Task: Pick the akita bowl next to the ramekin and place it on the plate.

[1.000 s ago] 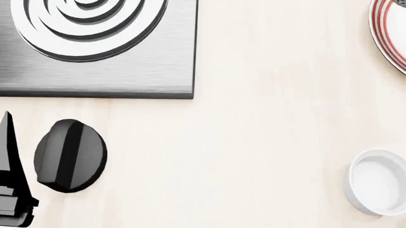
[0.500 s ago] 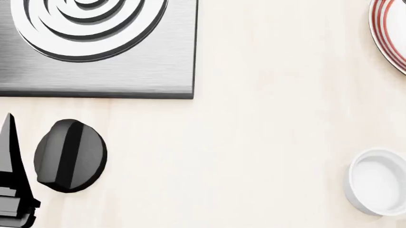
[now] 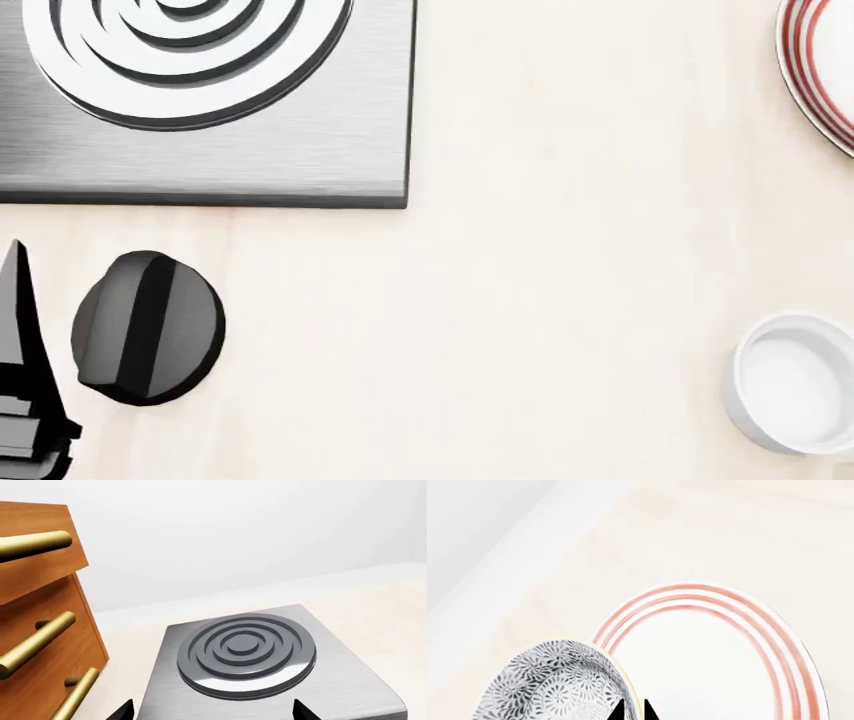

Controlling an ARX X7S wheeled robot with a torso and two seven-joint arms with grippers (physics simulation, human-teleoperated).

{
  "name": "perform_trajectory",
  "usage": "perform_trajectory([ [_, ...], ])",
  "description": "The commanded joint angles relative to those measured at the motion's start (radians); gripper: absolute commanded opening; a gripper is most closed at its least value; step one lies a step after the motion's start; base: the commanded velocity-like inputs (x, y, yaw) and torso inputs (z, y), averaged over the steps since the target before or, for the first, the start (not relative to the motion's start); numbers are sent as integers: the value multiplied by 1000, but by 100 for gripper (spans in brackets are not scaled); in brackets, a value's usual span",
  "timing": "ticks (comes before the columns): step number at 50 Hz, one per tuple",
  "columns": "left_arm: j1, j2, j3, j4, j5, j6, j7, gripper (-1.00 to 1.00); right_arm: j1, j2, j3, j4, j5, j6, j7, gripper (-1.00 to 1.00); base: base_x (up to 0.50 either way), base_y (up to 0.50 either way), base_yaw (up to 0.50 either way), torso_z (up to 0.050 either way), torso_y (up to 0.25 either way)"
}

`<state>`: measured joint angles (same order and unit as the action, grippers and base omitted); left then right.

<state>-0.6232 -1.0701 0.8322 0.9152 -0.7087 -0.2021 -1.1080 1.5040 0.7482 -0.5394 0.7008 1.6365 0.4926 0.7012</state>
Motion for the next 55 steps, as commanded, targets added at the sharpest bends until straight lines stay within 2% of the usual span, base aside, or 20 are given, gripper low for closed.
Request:
perform_trajectory([
  [1,0,-3,-3,2,-2,0,-2,100,23,-6,8,44,-23,-12,6,-100,0,0,0,0,0],
  [17,-1,0,1,14,3,-8,-1,100,39,-16,-10,85,-43,1,41,-100,0,0,0,0,0],
  [55,-9,8,-2,3,-2,-13,9,100,145,-98,-75,293,-137,-14,-78,-100,0,0,0,0,1],
])
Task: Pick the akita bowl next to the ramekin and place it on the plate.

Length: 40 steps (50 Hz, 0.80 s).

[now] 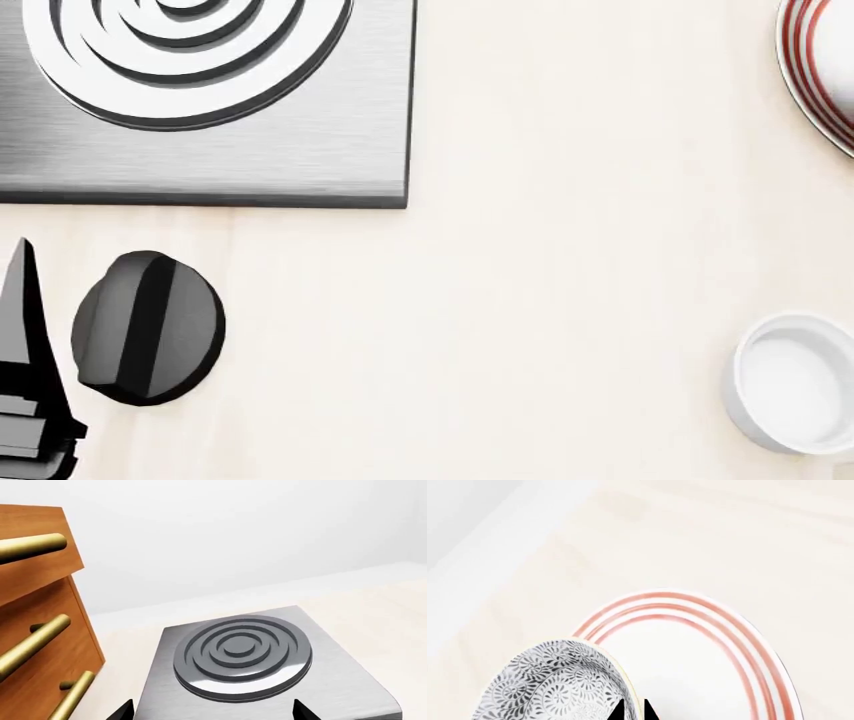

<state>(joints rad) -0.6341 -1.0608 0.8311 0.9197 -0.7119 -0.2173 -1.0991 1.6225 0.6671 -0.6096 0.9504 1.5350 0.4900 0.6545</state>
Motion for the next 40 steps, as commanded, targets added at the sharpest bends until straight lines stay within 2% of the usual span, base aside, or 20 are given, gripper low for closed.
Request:
perform_trajectory([
  [1,3,-1,0,-2,2,2,1,100,27,-17,-5,46,-37,-12,-30,-100,0,0,0,0,0],
  [40,24,-4,2,-6,21,19,3,100,-22,-15,-16,66,-64,-41,-56,-100,0,0,0,0,1],
])
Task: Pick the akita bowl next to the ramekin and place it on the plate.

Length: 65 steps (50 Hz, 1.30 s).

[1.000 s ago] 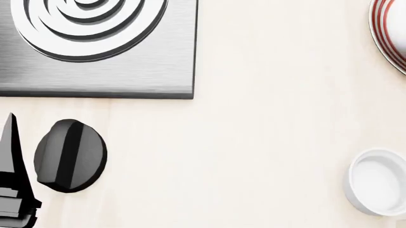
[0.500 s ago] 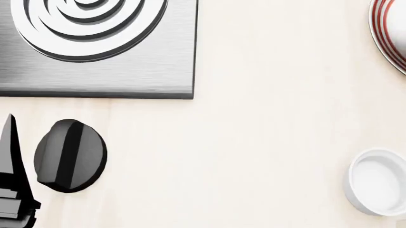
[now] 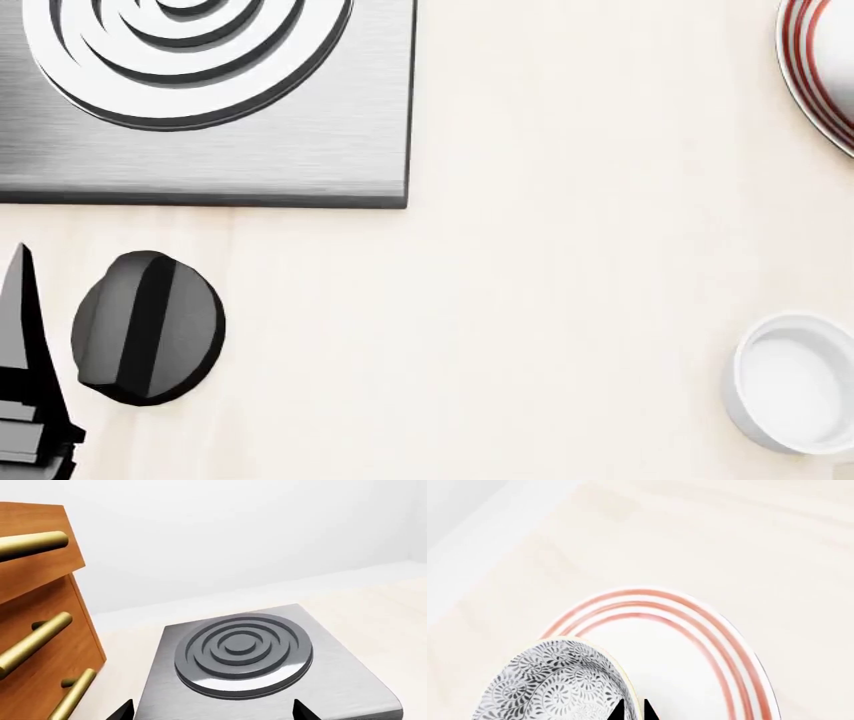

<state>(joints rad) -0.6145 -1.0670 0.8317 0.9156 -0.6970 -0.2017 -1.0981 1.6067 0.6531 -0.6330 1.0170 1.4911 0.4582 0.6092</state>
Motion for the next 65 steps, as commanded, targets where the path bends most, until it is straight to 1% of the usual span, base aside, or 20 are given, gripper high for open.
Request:
perform_trajectory([
  [1,5,2,3,-2,7,3,3,100,-8,0,8,0,-20,-9,-9,-100,0,0,0,0,0],
  [7,4,0,-1,-2,3,5,2,100,-11,4,8,-12,-21,-7,-1,-100,0,0,0,0,0],
  [28,-1,3,-3,-3,0,1,8,100,22,-51,-23,152,-67,-34,-98,-100,0,0,0,0,0],
  [50,9,2,-2,-6,9,9,8,100,2,-48,-16,137,-64,-34,-97,-100,0,0,0,0,0],
  [56,10,0,-4,-5,8,10,8,100,19,-62,-27,181,-79,-35,-123,-100,0,0,0,0,0],
  [57,11,1,-3,-6,10,10,8,100,23,-63,-29,184,-80,-34,-124,100,0,0,0,0,0],
  [63,11,0,-4,-5,9,11,8,100,10,-50,-27,128,-75,-21,-109,100,0,0,0,0,0],
  [65,11,-1,-5,-4,8,10,8,100,18,-50,-50,114,-103,-28,-123,100,0,0,0,0,0],
])
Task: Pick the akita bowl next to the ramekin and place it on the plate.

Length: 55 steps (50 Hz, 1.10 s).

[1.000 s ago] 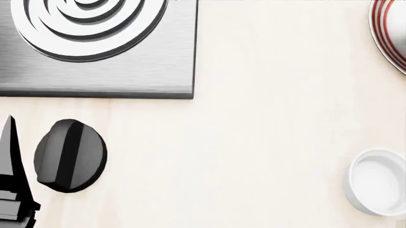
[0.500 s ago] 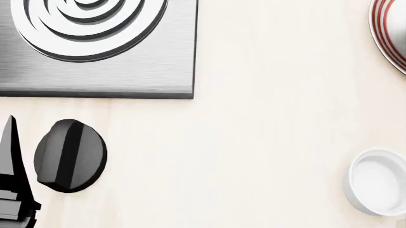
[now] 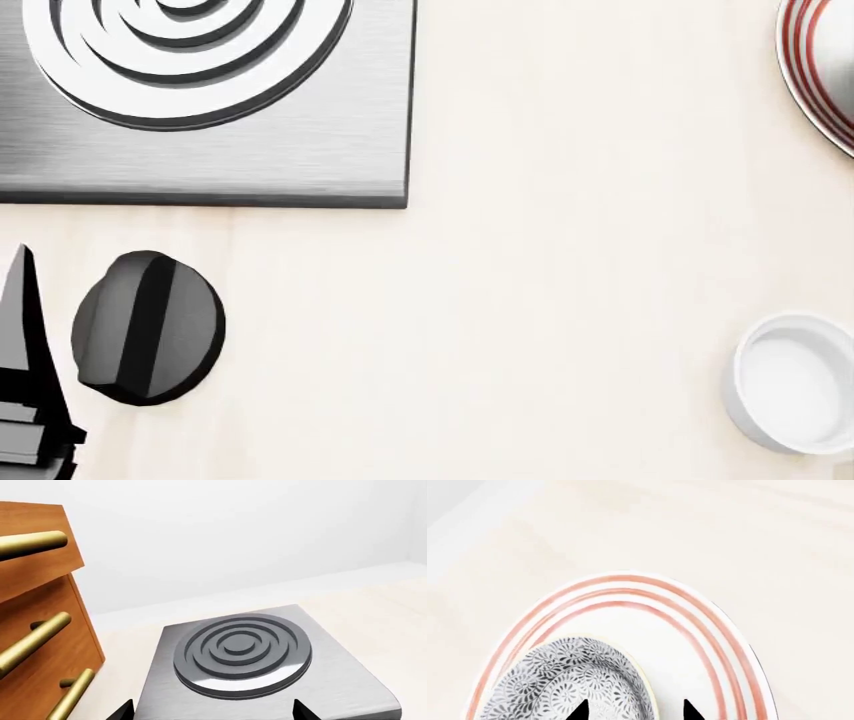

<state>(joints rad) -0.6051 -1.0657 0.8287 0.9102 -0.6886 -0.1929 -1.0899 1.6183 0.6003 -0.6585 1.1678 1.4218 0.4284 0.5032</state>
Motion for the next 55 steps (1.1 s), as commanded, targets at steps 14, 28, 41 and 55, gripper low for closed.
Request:
perform_trajectory([
  [14,7,-5,-5,-8,0,10,3,100,136,-7,-351,-268,-405,17,-11,100,0,0,0,0,0],
  [28,18,-14,-9,-7,2,20,-3,100,142,43,-462,-494,-521,87,123,100,0,0,0,0,0],
  [41,13,-13,-11,0,1,11,-7,100,60,156,-433,-770,-467,118,281,100,0,0,0,0,0],
  [55,12,-18,-15,9,-3,7,-14,100,-42,227,-430,-1001,-470,59,391,100,0,0,0,0,0],
])
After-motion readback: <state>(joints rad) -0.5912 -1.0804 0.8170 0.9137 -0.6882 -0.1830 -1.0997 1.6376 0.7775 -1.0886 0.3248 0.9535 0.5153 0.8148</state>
